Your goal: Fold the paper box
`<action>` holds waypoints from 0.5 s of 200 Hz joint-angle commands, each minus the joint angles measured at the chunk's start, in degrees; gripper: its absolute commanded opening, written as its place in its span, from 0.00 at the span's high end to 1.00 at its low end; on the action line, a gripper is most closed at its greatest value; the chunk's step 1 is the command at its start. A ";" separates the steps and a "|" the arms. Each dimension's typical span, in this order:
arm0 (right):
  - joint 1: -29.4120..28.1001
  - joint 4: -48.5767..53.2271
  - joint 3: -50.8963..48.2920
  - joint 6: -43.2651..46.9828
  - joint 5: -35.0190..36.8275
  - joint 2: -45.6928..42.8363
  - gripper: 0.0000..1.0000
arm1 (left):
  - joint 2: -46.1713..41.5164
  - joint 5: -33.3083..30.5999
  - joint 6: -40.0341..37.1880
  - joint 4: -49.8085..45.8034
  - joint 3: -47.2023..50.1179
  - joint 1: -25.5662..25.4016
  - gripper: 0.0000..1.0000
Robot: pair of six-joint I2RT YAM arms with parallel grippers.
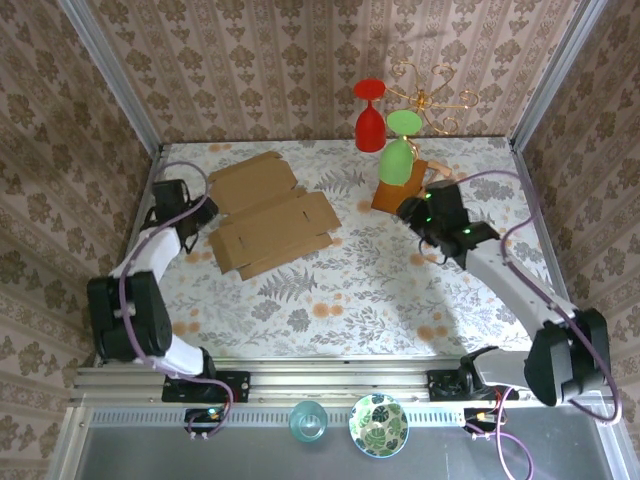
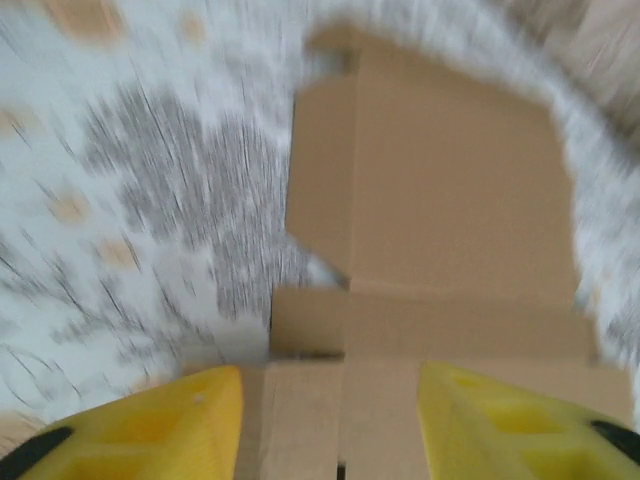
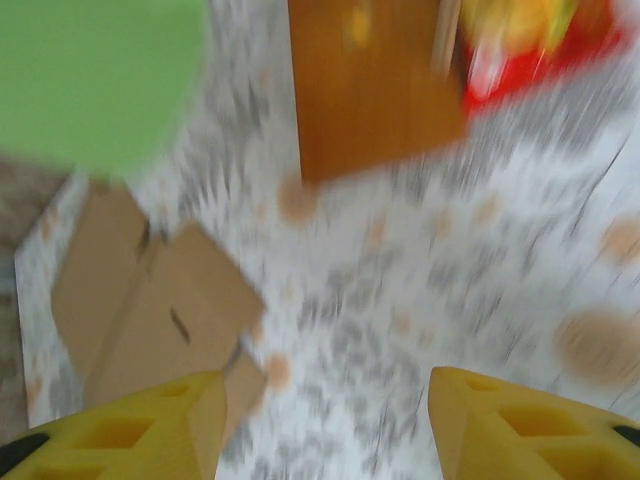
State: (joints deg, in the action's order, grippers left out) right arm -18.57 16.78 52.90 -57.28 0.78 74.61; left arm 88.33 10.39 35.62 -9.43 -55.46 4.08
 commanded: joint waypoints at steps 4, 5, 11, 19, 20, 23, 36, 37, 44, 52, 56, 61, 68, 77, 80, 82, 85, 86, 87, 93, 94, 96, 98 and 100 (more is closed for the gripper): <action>-6.15 -7.99 -2.43 -14.44 -9.61 7.15 0.44 | 3.75 7.99 -0.22 -12.10 -5.21 -0.41 0.58; -6.40 -8.25 -2.35 -14.53 -9.72 7.53 0.44 | 3.89 7.94 -0.38 -12.19 -5.37 -0.40 0.58; -7.66 -9.32 -1.58 -15.41 -10.50 9.75 0.44 | 4.92 7.12 -0.93 -12.44 -5.85 -0.47 0.59; -9.27 -10.28 -0.14 -16.08 -11.32 12.32 0.44 | 6.00 6.50 -1.84 -12.20 -6.27 -0.64 0.60; -9.46 -10.37 0.02 -16.14 -11.41 12.62 0.44 | 6.29 6.45 -1.94 -12.15 -6.34 -0.69 0.60; -10.01 -10.72 0.48 -16.30 -11.64 13.62 0.44 | 6.62 6.28 -2.22 -12.01 -6.59 -0.73 0.61; -12.30 -11.51 2.51 -17.78 -12.46 17.24 0.44 | 8.95 6.12 -3.40 -12.05 -7.48 -0.80 0.64; -12.47 -11.59 2.62 -18.05 -12.59 17.55 0.44 | 9.13 6.13 -3.51 -12.08 -7.56 -0.81 0.64; -13.53 -13.13 2.90 -19.81 -13.10 19.14 0.43 | 10.57 6.13 -4.34 -12.23 -8.03 -1.14 0.66; -14.48 -15.47 2.91 -21.80 -13.63 21.16 0.43 | 12.20 6.12 -5.25 -12.82 -8.54 -1.52 0.69; -15.06 -16.86 2.83 -23.05 -13.80 21.93 0.43 | 12.91 6.05 -5.57 -13.08 -8.57 -1.76 0.69; -15.83 -18.16 2.82 -24.17 -13.95 23.20 0.43 | 13.64 6.21 -5.80 -13.07 -8.50 -1.99 0.70; -16.58 -20.21 3.01 -25.19 -14.05 24.73 0.42 | 14.66 6.54 -5.98 -12.90 -8.19 -2.14 0.72; -17.49 -22.02 3.51 -26.00 -14.05 26.51 0.42 | 15.55 6.79 -5.94 -12.41 -7.46 -2.47 0.72; -17.66 -22.56 3.64 -26.23 -13.96 27.00 0.42 | 15.72 6.88 -5.98 -12.18 -7.13 -2.56 0.72; -17.78 -22.79 3.88 -26.29 -13.85 27.35 0.42 | 15.86 6.96 -5.95 -12.12 -7.01 -2.66 0.72; -17.96 -23.25 4.02 -26.45 -13.68 27.88 0.42 | 16.04 7.09 -5.99 -11.98 -6.76 -2.83 0.72; -18.02 -23.40 4.08 -26.47 -13.60 28.01 0.42 | 16.10 7.09 -5.99 -11.91 -6.68 -2.88 0.72; -18.10 -23.60 4.11 -26.56 -13.52 28.20 0.42 | 16.18 7.14 -6.00 -11.87 -6.54 -2.91 0.72; -18.30 -24.40 4.39 -27.08 -13.12 29.11 0.42 | 16.42 7.26 -5.91 -11.66 -6.06 -3.29 0.73; -18.37 -24.59 4.44 -27.18 -13.01 29.24 0.41 | 16.52 7.31 -5.96 -11.66 -6.02 -3.38 0.73; -18.42 -24.95 4.48 -27.40 -12.89 29.49 0.41 | 16.65 7.35 -5.99 -11.62 -5.83 -3.42 0.74; -18.50 -25.21 4.44 -27.61 -12.72 29.77 0.42 | 16.75 7.40 -5.99 -11.61 -5.70 -3.56 0.74; -18.58 -25.54 4.54 -27.87 -12.55 30.04 0.42 | 16.82 7.44 -6.04 -11.63 -5.60 -3.86 0.74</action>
State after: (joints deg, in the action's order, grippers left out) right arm -36.27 -2.24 55.27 -79.85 -12.16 101.47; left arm 104.16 16.23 31.51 -19.46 -62.61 1.58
